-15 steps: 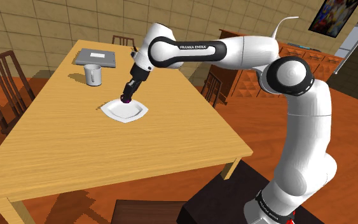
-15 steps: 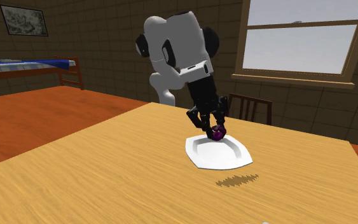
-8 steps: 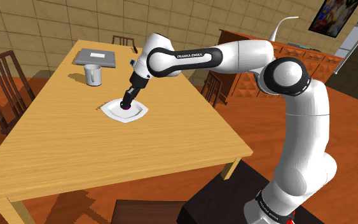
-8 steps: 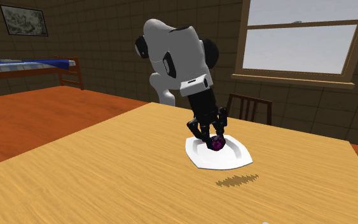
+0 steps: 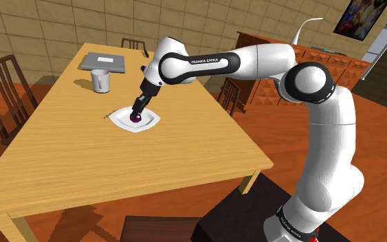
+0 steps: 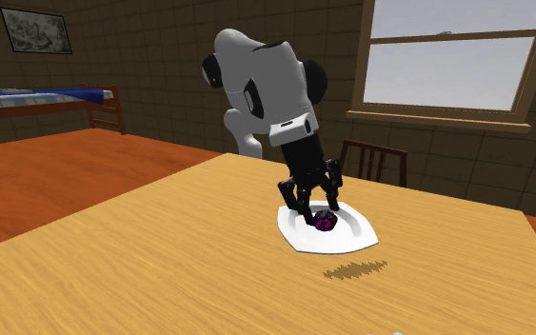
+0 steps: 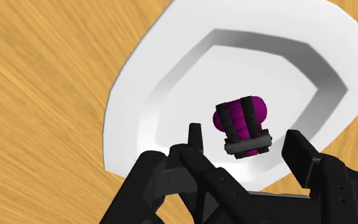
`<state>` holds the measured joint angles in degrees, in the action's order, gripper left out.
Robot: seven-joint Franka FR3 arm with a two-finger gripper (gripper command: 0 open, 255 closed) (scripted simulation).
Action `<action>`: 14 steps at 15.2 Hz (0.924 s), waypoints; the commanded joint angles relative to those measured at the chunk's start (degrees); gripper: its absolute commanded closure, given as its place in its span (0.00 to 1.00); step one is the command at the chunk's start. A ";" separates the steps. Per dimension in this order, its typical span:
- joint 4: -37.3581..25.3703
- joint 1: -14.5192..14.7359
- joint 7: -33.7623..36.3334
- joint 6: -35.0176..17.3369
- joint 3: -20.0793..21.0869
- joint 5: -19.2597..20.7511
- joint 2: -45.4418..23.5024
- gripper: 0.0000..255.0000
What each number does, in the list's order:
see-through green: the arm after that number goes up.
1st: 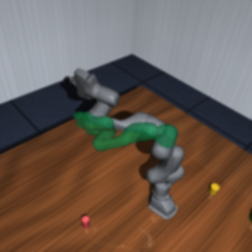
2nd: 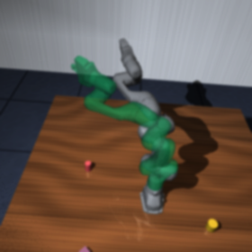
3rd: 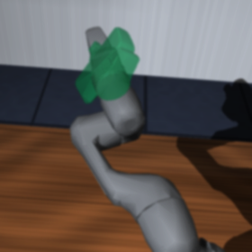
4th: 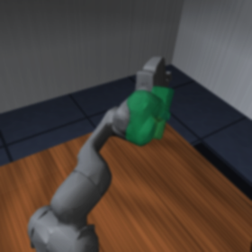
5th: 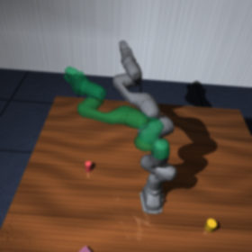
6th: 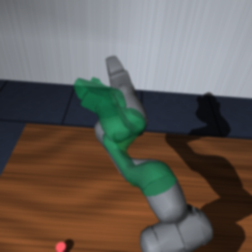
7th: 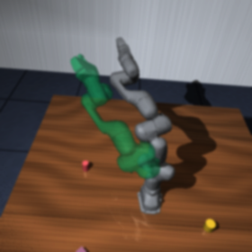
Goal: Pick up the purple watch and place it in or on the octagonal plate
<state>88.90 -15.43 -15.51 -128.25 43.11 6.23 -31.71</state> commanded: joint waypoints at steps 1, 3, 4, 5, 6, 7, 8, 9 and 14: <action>0.00 0.00 0.00 0.00 0.00 0.00 0.00 0.00; 0.00 0.00 0.00 0.00 0.00 0.00 0.00 0.00; 0.00 0.00 0.00 0.00 0.00 0.00 0.00 0.00; 0.00 0.00 0.00 0.00 0.00 0.00 0.00 0.00; -0.15 -0.84 -0.41 1.25 0.52 -0.72 1.15 0.00; -0.38 -1.66 -0.81 2.54 1.01 -1.44 2.25 0.00; -0.71 -2.46 -1.21 3.88 1.47 -2.14 3.32 0.00; -1.03 -3.06 -1.52 4.96 1.80 -2.69 4.12 0.00; -1.03 -3.05 -1.53 4.96 1.79 -2.70 4.13 0.00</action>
<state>87.86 -18.45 -17.02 -123.34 44.89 3.56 -27.62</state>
